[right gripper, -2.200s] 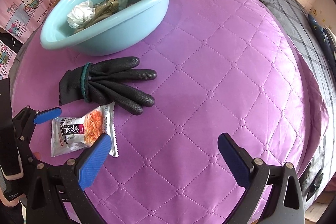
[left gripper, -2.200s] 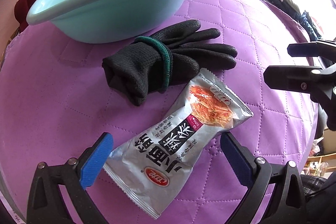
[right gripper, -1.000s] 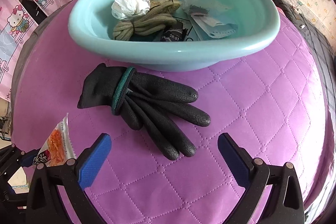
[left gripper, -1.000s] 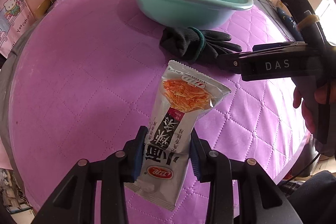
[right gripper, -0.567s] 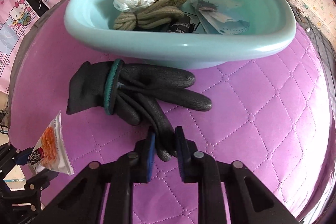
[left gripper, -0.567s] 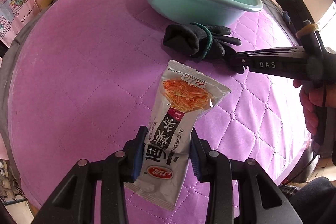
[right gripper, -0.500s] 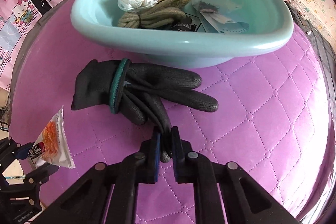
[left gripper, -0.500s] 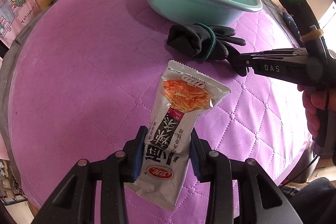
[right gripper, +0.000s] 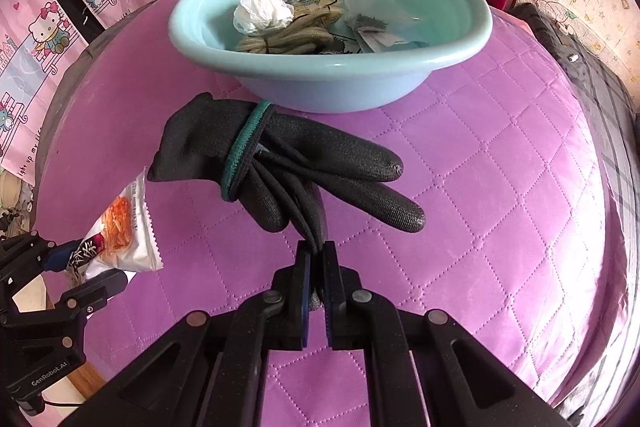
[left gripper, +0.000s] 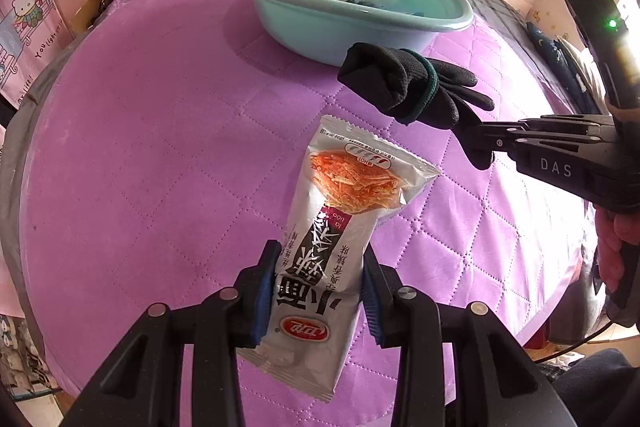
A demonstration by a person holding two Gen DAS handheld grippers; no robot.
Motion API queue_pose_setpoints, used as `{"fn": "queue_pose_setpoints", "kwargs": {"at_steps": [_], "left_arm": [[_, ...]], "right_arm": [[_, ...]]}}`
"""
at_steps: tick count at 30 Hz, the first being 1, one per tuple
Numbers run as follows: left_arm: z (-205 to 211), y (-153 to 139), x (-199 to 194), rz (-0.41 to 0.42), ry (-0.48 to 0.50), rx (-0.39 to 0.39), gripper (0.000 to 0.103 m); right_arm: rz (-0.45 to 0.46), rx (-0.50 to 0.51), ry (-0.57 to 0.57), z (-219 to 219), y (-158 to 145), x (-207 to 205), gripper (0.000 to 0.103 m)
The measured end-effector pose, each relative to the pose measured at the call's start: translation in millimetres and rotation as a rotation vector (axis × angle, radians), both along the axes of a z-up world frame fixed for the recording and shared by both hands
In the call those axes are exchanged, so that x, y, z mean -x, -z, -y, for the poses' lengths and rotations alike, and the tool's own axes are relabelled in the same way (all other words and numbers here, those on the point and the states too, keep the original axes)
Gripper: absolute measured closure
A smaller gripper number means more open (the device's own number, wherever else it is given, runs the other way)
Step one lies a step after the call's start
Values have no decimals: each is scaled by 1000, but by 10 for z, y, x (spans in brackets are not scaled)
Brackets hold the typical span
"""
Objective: Organize soft objects
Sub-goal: 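Carry the snack packet and black glove over the teal basin with both tools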
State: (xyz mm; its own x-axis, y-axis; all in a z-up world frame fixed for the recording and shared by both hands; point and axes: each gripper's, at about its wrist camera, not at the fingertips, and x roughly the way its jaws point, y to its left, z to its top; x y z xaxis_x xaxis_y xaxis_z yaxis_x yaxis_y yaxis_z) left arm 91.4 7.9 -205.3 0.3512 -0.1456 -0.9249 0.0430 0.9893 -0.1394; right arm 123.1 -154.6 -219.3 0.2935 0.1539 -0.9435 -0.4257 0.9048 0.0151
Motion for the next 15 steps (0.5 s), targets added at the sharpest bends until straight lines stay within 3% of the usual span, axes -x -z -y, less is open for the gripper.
{"fn": "queue_pose_setpoints", "kwargs": {"at_steps": [15], "left_arm": [[57, -261, 142, 56, 49, -15, 62]], "right_arm": [[45, -12, 44, 178, -231, 203, 99]]}}
